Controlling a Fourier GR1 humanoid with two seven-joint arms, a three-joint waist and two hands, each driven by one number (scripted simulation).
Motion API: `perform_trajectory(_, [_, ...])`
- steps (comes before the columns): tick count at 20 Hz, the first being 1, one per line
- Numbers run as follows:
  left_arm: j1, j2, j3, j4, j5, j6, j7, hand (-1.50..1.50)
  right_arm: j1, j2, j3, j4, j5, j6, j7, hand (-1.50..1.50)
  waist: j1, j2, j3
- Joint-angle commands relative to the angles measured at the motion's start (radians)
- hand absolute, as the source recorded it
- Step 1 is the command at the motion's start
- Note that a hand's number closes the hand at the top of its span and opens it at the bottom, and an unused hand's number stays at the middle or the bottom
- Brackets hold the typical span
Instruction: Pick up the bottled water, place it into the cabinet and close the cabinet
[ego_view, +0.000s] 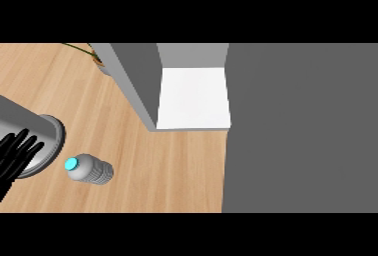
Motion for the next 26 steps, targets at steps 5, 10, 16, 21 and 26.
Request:
perform_trajectory(5, [-0.087, -0.062, -0.031, 0.286, -0.256, -0.023, -0.224, -1.50, 0.143, -0.046, -0.016, -0.160, -0.046, 0.041, -0.010, -1.50, -0.009, 0.001, -0.001])
perform_trajectory(10, [-0.175, -0.019, -0.014, 0.503, -0.337, -0.032, -0.363, -1.50, 0.070, -0.003, 0.033, -0.079, 0.018, 0.003, -0.026, -1.50, 0.004, 0.004, -0.001])
perform_trajectory(16, [-0.222, -0.079, -0.055, 0.669, -0.474, 0.089, -0.535, -1.50, 0.268, -0.063, 0.017, -0.182, -0.038, 0.077, -0.117, -1.50, -0.014, 0.001, -0.002])
perform_trajectory(21, [-0.309, -0.042, -0.063, 0.918, -0.540, 0.126, -0.677, -1.50, 0.237, -0.061, 0.028, -0.152, -0.020, 0.071, -0.133, -1.50, -0.012, 0.004, -0.002])
perform_trajectory(26, [-0.366, -0.024, -0.101, 1.064, -0.533, 0.036, -0.740, -1.50, 0.276, -0.069, -0.006, -0.078, -0.041, 0.094, -0.216, -1.50, -0.024, 0.003, -0.002])
